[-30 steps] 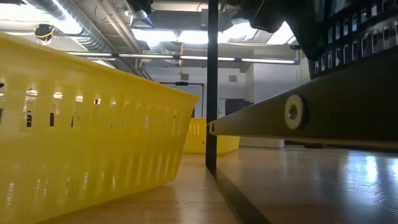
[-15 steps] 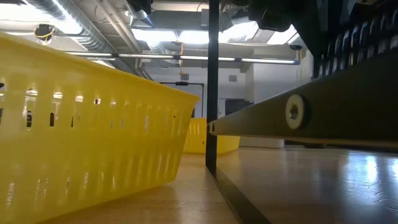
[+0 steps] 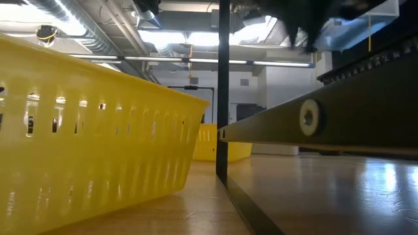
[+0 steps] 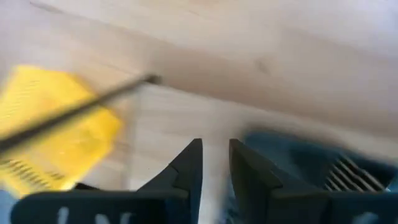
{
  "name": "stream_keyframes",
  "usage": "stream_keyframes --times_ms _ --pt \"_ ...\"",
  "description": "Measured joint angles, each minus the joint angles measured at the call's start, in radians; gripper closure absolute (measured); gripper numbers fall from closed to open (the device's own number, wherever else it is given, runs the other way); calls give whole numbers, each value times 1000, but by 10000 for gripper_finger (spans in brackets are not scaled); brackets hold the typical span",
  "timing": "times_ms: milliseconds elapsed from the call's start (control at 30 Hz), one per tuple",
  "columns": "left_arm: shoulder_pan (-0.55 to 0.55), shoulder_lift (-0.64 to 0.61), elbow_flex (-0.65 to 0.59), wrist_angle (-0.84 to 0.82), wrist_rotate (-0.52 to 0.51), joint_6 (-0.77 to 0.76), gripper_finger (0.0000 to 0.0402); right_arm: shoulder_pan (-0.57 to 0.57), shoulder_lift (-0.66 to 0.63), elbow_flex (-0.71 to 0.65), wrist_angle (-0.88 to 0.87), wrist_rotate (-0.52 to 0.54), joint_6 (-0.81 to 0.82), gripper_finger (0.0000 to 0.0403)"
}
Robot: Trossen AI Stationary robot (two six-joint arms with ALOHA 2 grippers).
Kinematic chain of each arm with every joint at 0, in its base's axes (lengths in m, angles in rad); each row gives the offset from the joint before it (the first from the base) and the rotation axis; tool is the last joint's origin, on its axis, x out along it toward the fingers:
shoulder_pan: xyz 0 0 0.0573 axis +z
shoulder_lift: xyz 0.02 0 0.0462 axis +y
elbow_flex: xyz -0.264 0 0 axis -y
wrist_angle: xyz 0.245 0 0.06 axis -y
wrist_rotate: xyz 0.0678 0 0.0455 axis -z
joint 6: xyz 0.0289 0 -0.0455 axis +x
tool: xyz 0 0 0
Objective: Stack baskets on shelf by color
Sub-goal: Put the middle black bin on the shelf
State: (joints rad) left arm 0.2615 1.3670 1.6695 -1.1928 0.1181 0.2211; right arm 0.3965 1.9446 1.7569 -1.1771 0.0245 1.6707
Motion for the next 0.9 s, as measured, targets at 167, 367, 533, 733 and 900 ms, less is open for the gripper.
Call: stream_keyframes --times_ms 167,367,533,733,900 --pt "0 0 0 0 0 -1 331 -9 -3 -67 161 3 -91 339" --pt "0 0 0 -4 0 -6 331 -8 -2 -178 287 -109 -49 350" --pt "0 0 0 -4 0 -8 331 -4 -9 -203 296 -134 4 350" --pt "0 0 0 -4 0 -8 331 10 -6 -183 259 -152 29 350" --pt "0 0 0 -3 0 -8 331 18 -6 -182 210 -173 30 350"
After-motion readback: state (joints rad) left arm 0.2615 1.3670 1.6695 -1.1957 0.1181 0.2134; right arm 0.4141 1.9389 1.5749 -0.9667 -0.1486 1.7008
